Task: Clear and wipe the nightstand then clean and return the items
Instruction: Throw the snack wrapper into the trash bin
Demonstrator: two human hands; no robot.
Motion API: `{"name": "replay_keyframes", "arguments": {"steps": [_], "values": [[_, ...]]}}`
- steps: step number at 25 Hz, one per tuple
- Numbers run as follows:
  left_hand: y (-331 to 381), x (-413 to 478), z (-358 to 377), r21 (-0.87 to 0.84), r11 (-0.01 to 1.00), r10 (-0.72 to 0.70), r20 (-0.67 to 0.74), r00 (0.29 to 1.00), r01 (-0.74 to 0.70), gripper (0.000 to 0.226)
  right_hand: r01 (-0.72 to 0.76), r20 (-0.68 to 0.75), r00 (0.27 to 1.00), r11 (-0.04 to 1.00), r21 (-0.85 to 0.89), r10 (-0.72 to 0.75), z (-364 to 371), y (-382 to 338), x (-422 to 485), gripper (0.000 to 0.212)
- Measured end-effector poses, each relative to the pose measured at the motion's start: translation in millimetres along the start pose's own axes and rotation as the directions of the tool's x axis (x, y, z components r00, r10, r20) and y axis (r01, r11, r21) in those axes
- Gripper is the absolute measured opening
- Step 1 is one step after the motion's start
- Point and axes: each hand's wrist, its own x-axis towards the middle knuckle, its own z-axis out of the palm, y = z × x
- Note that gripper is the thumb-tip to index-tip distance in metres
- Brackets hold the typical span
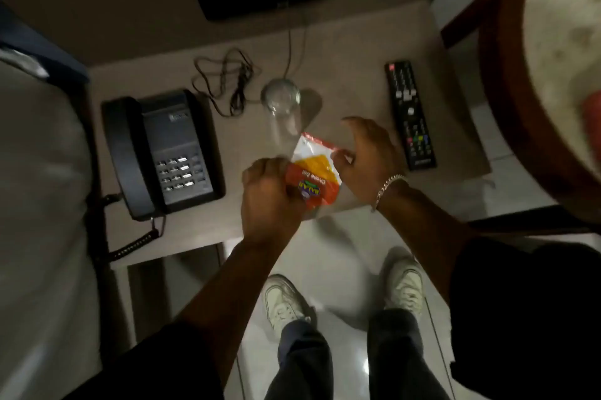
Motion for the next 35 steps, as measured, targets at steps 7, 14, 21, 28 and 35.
{"name": "replay_keyframes", "arguments": {"steps": [7, 14, 21, 28, 35], "values": [[3, -4, 50, -0.07, 0.997, -0.045, -0.094, 0.995, 0.038, 0.042, -0.04, -0.121, 0.992, 0.998, 0.042, 0.045, 35, 23, -18, 0.047], [97, -49, 96, -0.21, 0.978, -0.002, -0.009, 1.0, 0.001, 0.016, -0.195, -0.293, 0.908, 0.922, 0.335, 0.299, -35, 117, -111, 0.02], [216, -108, 207, -0.261, 0.943, 0.259, 0.19, 0.947, -0.206, 0.009, -0.448, -0.43, 0.67, 0.791, 0.416, 0.605, -105, 262, -215, 0.02], [278, -159, 324, -0.315, 0.873, 0.464, 0.304, 0.832, -0.371, 0.019, -0.627, -0.45, 0.435, 0.621, 0.47, 0.78, -130, 385, -282, 0.026], [272, -156, 356, -0.314, 0.908, 0.4, 0.454, 0.796, -0.277, 0.032, -0.754, -0.273, 0.406, 0.489, 0.439, 0.872, -110, 436, -292, 0.042]]}}
